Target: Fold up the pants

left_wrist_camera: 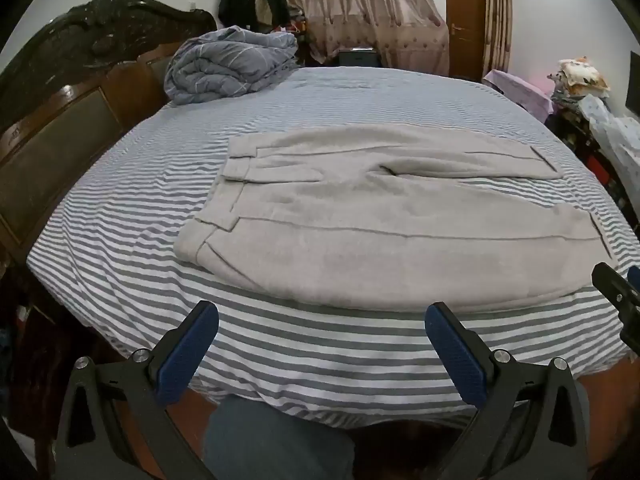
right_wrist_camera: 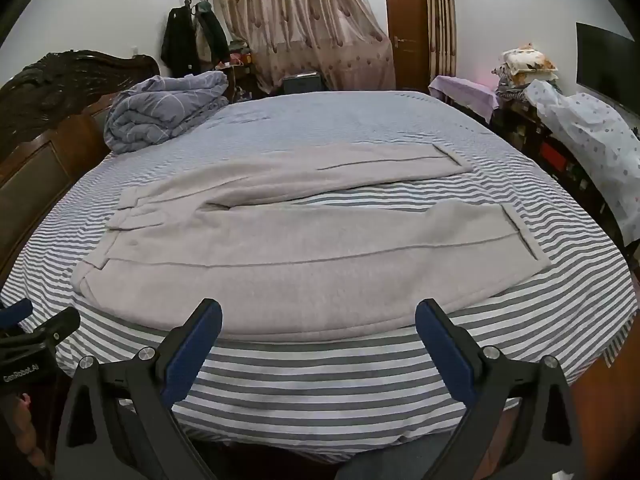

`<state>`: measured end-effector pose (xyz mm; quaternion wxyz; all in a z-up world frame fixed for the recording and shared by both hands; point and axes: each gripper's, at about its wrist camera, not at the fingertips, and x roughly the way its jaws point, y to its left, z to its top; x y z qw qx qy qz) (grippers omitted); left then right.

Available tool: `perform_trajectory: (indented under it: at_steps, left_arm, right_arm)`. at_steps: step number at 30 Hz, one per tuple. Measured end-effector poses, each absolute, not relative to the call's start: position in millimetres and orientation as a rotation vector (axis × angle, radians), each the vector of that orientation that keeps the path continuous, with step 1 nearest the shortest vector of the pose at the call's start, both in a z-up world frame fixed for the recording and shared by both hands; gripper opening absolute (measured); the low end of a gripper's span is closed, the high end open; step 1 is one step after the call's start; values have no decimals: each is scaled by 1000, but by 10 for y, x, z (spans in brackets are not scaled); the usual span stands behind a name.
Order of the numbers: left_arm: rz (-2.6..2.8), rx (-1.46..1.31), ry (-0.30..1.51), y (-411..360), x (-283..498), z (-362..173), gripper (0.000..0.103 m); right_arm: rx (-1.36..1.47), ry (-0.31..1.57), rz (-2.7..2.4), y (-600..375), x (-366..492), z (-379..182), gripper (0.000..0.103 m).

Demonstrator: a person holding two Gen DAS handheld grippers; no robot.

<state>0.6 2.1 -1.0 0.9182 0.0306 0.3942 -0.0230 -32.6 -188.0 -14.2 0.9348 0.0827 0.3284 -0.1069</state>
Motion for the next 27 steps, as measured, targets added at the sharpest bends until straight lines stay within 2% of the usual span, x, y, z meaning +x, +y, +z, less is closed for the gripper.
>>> perform_trajectory:
  at_steps: [27]
  left_arm:
    - [-37, 42, 807, 103, -87, -77, 102]
  right_arm:
    - [143, 673, -218, -1567, -472, -42, 97]
